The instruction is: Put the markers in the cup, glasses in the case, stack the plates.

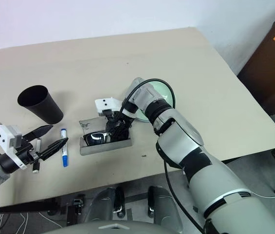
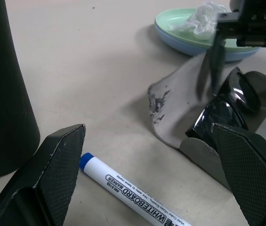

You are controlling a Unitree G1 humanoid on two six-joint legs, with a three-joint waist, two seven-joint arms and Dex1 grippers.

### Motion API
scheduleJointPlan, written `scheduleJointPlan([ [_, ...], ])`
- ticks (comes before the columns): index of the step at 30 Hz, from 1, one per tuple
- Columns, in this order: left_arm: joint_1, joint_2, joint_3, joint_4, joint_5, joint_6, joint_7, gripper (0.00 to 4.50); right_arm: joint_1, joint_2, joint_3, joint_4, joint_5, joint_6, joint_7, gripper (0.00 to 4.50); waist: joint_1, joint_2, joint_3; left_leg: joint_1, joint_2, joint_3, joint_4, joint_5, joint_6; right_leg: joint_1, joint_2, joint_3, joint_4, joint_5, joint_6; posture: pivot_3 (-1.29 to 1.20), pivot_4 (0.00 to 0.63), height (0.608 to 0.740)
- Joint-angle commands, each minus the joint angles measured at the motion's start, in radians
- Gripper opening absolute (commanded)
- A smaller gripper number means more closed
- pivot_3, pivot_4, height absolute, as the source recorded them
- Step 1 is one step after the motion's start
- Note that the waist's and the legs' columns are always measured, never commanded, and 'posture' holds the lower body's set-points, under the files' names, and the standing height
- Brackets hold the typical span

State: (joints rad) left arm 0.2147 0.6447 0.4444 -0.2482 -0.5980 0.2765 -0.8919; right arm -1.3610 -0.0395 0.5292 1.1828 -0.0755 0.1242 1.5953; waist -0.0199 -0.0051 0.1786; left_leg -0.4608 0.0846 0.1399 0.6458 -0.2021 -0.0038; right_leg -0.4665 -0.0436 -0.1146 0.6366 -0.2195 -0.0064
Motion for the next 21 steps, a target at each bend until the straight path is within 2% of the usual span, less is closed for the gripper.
scheduleJointPlan([
  [1, -0.005, 0.009, 0.008, -0.016, -0.001, -0.015, -0.006, 4.5, -0.069, 0.007, -0.084, -0.004, 0.02, 0.031, -0.017, 4.04, 0.0, 0.0, 0.0, 0.0, 0.0, 0.0, 0.0, 0.0, 0.0, 0.0, 0.0, 0.0, 0.0, 0.0, 0.0, 0.0, 0.15, 0.74],
  [6, -0.006, 0.008, 0.009, -0.002, 0.005, -0.024, -0.012, 4.5, -0.111, 0.001, -0.18, -0.003, 0.047, 0.116, -0.028, 4.04, 0.0, 0.0, 0.0, 0.0, 0.0, 0.0, 0.001, 0.0, 0.0, -0.001, 0.0, 0.0, 0.002, 0.0, 0.0, 0.0, 0.15, 0.74],
  [10, -0.009, 0.007, 0.006, 0.002, 0.006, -0.028, -0.016, 4.5, -0.122, -0.003, -0.286, -0.014, 0.097, 0.154, -0.114, 4.04, 0.0, 0.0, 0.0, 0.0, 0.0, 0.0, 0.001, 0.0, 0.0, -0.001, 0.0, 0.0, 0.003, 0.0, 0.0, 0.0, 0.15, 0.74],
  [13, -0.012, 0.007, 0.007, 0.009, 0.009, -0.033, -0.019, 4.5, -0.109, 0.002, -0.342, -0.013, 0.106, 0.165, -0.241, 3.44, 0.0, 0.0, 0.0, 0.0, 0.0, 0.0, 0.002, 0.0, 0.0, -0.001, -0.001, 0.0, 0.003, 0.0, 0.0, 0.0, 0.15, 0.74],
  [16, -0.014, 0.008, 0.008, 0.013, 0.011, -0.035, -0.023, 4.5, -0.077, 0.008, -0.355, -0.02, 0.097, 0.165, -0.284, 2.49, -0.001, 0.0, 0.0, 0.0, 0.0, 0.0, 0.002, 0.0, 0.0, -0.001, -0.001, 0.0, 0.003, 0.0, 0.0, 0.0, 0.15, 0.74],
  [21, -0.024, 0.012, 0.006, 0.021, 0.014, -0.038, -0.028, 4.5, -0.009, 0.042, -0.373, -0.036, 0.072, 0.134, -0.477, 0.67, -0.001, 0.0, 0.0, 0.0, 0.0, 0.0, 0.002, 0.0, 0.0, 0.0, -0.001, 0.0, 0.004, 0.0, 0.0, 0.0, 0.15, 0.74],
])
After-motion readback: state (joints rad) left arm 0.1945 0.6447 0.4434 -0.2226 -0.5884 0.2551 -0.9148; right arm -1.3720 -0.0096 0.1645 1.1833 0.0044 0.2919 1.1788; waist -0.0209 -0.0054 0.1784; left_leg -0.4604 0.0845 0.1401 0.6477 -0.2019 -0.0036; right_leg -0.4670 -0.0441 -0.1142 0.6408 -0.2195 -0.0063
